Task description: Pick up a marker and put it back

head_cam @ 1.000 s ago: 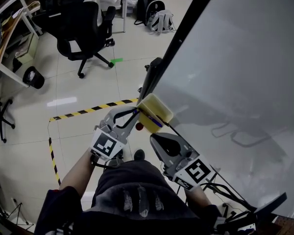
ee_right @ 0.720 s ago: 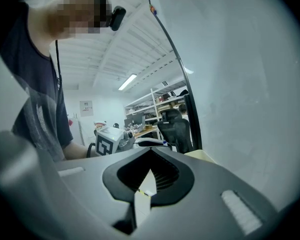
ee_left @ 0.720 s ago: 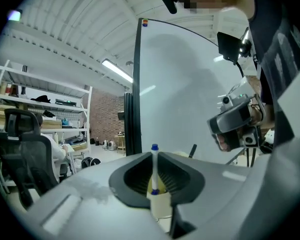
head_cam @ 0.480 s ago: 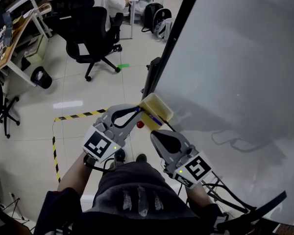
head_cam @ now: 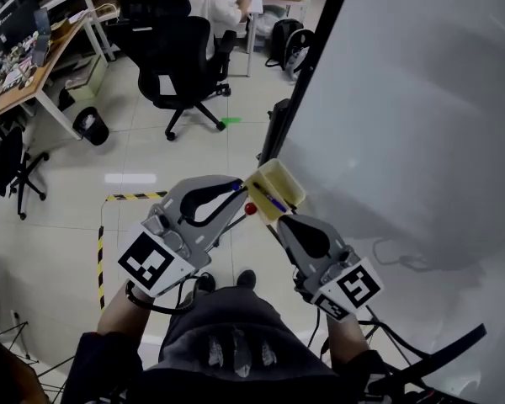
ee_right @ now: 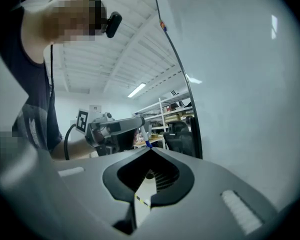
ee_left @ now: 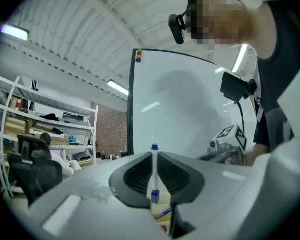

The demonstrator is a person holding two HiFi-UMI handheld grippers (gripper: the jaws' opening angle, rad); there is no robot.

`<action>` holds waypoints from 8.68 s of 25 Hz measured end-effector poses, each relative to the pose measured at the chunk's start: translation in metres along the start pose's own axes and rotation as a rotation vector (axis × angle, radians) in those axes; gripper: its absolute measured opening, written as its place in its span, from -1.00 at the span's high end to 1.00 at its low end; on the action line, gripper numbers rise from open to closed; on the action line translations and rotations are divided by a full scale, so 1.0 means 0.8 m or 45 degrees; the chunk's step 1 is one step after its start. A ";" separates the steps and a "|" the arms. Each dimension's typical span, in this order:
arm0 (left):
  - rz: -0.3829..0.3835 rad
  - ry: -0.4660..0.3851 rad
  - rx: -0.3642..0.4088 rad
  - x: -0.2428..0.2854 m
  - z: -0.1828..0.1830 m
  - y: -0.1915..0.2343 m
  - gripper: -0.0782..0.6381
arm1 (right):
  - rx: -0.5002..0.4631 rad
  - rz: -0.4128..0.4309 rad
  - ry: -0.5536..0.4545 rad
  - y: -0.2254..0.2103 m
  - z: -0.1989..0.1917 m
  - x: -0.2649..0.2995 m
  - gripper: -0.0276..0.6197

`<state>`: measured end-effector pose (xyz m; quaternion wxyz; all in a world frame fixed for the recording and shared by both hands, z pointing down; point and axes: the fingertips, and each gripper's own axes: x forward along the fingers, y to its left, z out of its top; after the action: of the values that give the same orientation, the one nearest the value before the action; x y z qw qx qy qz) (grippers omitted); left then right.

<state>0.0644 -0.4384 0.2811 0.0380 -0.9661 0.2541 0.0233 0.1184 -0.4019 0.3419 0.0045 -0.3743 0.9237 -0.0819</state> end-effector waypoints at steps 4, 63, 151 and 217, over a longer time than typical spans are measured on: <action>0.016 -0.027 0.035 -0.022 0.026 0.004 0.68 | -0.047 -0.002 -0.012 0.010 0.016 0.008 0.91; 0.021 -0.081 0.015 -0.345 0.106 -0.505 0.68 | -0.224 0.057 -0.031 0.427 -0.029 -0.365 0.91; -0.104 -0.135 -0.017 -0.496 0.120 -0.744 0.68 | -0.301 -0.007 0.080 0.639 -0.088 -0.551 0.91; -0.261 -0.102 -0.005 -0.121 0.044 -0.082 0.68 | -0.260 -0.143 0.100 0.118 0.014 -0.030 0.91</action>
<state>0.0117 -0.3308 0.2565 0.0484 -0.9855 0.1521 0.0584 0.0714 -0.3203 0.3151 -0.0744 -0.4206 0.9042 -0.0019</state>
